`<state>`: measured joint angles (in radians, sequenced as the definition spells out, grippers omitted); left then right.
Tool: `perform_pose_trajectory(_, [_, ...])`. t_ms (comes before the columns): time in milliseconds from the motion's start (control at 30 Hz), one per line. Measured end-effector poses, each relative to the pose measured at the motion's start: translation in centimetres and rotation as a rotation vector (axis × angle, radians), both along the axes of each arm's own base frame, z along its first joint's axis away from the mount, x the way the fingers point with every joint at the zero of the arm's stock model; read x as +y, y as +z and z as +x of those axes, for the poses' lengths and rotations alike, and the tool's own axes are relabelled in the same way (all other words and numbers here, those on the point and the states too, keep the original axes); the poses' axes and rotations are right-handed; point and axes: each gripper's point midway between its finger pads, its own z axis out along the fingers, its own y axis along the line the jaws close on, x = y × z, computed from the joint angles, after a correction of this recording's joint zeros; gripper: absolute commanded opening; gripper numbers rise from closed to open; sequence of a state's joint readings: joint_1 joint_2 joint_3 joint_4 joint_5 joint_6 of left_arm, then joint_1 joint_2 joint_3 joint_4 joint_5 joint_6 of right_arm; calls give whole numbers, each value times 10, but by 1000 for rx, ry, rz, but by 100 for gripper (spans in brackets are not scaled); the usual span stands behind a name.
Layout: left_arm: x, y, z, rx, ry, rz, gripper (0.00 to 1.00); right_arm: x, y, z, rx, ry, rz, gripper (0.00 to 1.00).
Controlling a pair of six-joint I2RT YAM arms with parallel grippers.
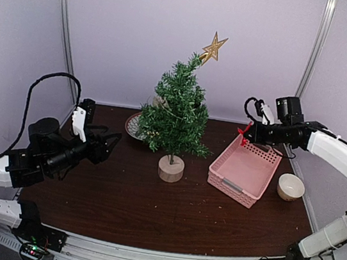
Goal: Decorate the small christmas tree
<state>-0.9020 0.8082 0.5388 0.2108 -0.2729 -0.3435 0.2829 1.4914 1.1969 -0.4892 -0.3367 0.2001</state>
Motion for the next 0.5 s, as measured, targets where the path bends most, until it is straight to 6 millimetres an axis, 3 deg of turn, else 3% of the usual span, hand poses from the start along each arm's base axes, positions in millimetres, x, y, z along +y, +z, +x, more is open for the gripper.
perform_pose_trajectory(67, [0,0,0,0,0,-1,59,31,52,-15,-120,62,110,0])
perform_pose_trajectory(167, [0,0,0,4,0,-4,59,66,95,-37,-199,144,234,0])
perform_pose_trajectory(300, [0,-1,0,6,-3,-4,59,102,123,-58,-211,227,350,0])
perform_pose_trajectory(500, [-1,-1,-1,7,-5,-5,59,127,149,-73,-201,277,464,0])
